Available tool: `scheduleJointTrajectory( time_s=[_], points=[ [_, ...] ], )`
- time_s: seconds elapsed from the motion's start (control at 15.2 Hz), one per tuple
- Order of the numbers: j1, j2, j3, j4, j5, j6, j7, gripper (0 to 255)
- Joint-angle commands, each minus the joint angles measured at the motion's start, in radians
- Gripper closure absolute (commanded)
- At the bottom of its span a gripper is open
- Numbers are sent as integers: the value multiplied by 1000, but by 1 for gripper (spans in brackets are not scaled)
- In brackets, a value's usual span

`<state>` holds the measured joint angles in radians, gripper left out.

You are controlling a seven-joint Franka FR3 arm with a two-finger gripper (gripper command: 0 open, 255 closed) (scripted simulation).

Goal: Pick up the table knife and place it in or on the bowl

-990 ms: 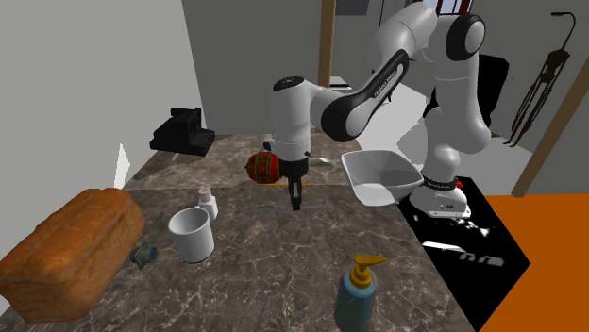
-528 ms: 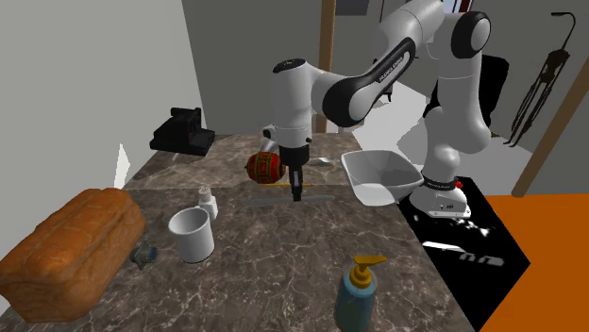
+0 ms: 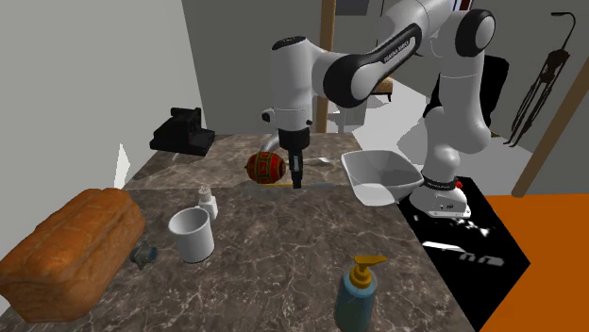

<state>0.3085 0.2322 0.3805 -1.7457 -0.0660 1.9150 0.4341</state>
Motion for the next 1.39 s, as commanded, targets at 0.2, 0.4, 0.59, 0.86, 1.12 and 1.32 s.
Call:
scheduleJointTrajectory(
  time_s=[0.2, 0.4, 0.59, 0.86, 1.12, 1.32],
  points=[
    [0, -12, 2, 55, 6, -66, -3, 255],
    [1, -17, 3, 88, 8, -105, -4, 255],
    [1, -20, 4, 125, 10, -144, -5, 255],
    [3, -21, 5, 178, 11, -198, -5, 255],
    [6, -18, 6, 236, 10, -253, -4, 255],
    [-12, -112, 7, 127, 44, -232, -19, 255]
  ],
)
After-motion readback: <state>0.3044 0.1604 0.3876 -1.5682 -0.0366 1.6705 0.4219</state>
